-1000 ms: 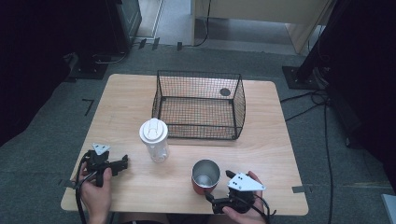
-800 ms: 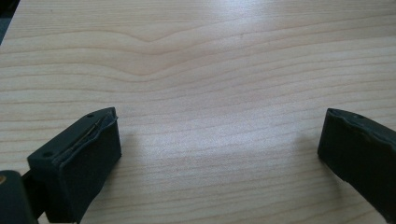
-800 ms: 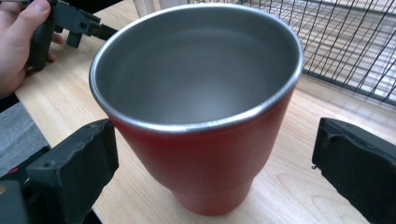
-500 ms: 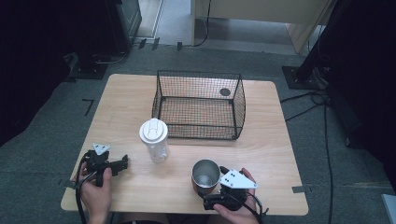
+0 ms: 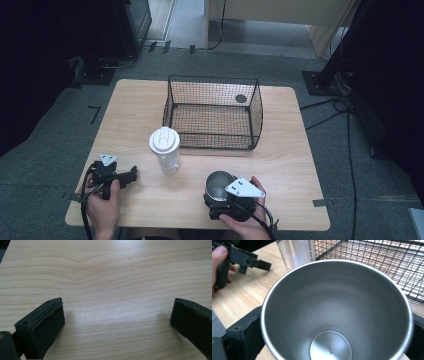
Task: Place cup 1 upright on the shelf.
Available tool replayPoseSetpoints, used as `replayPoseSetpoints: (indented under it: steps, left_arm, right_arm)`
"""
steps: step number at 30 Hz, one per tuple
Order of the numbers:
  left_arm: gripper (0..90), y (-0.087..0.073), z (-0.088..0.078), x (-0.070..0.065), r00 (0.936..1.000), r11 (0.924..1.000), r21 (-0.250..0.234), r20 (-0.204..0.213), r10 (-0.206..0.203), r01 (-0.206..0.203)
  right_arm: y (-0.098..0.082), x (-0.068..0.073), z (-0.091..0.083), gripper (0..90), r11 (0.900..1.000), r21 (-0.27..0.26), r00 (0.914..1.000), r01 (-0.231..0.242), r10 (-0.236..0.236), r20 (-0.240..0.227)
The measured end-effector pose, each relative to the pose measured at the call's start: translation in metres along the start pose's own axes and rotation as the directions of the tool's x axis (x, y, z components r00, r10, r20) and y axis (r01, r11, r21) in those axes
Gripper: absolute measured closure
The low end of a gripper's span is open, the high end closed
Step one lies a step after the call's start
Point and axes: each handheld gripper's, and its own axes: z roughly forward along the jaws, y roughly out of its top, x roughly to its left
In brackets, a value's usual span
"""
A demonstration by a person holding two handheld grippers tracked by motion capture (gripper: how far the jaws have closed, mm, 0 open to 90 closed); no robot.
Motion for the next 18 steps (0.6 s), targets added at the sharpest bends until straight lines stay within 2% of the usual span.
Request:
replayPoseSetpoints:
  steps: [3, 4, 11, 18]
  left_arm:
    - [0.0, 0.0000, 0.0000, 0.0000, 1.0000, 1.0000, 0.000, 0.000, 0.000, 0.000]
    - [0.0, 0.0000, 0.0000, 0.0000, 1.0000, 1.0000, 0.000, 0.000, -0.001, 0.001]
    - [0.0, 0.0000, 0.0000, -0.0001, 1.0000, 1.0000, 0.000, 0.000, -0.001, 0.001]
    - [0.0, 0.0000, 0.0000, -0.0001, 1.0000, 1.0000, 0.000, 0.001, -0.001, 0.001]
  right_arm:
    - [0.0012, 0.0011, 0.0027, 2.5, 1.000, 0.014, 0.9999, -0.008, 0.008, 0.014]
    - [0.0012, 0.0018, 0.0030, 4.6, 1.000, 0.013, 0.9994, -0.008, 0.007, 0.035]
    - [0.0034, 0.0041, 0.0027, 6.6, 1.000, 0.024, 0.9981, 0.007, -0.008, 0.061]
    - [0.0048, 0.0020, 0.0013, 7.2, 1.000, 0.017, 0.9975, -0.021, 0.020, 0.068]
